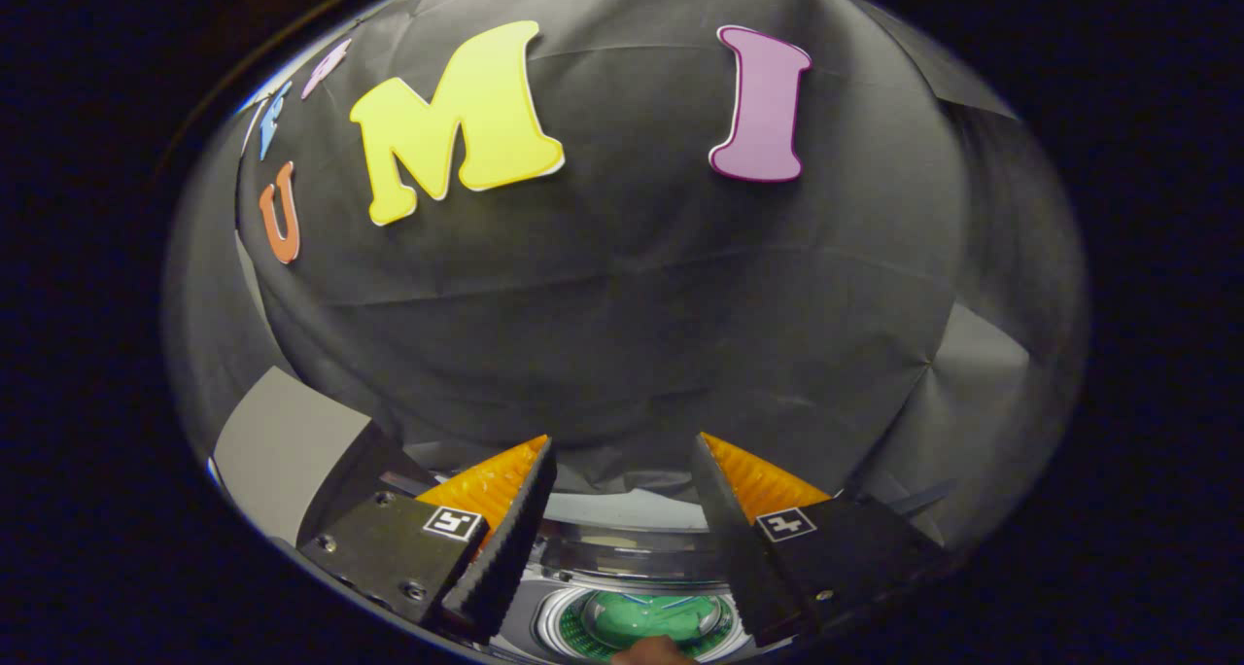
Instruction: Put the clothes into the washing machine and then close the washing machine lid.
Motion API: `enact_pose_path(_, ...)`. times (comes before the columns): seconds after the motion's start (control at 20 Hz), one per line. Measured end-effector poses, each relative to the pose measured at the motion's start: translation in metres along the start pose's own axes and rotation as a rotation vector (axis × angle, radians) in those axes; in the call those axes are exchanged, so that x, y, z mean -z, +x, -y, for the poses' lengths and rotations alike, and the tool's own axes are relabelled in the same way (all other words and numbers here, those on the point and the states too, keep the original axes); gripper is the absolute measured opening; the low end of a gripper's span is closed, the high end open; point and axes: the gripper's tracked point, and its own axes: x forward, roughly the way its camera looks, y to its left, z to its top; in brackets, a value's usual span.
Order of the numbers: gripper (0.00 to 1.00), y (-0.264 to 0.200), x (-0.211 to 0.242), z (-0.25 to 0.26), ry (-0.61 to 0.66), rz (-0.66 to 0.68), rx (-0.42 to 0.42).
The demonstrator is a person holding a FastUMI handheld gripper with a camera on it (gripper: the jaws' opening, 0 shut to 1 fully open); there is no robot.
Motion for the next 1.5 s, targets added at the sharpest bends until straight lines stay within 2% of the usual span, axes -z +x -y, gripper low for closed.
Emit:
enact_pose_path(0.1,0.88,0.001,0.013,0.000,0.010,-0.026,0.004)
enact_pose_path(0.2,0.88,-0.001,0.009,0.000,-0.011,0.023,0.021)
enact_pose_path(0.3,0.93,-0.002,0.011,-0.001,-0.003,0.048,0.035)
enact_pose_path(0.75,0.94,-0.018,0.020,-0.004,-0.008,0.081,0.062)
enact_pose_path(1.1,0.94,-0.052,0.043,-0.007,-0.010,0.136,0.120)
enact_pose_path(1.5,0.94,-0.081,0.074,-0.011,-0.014,0.210,0.134)
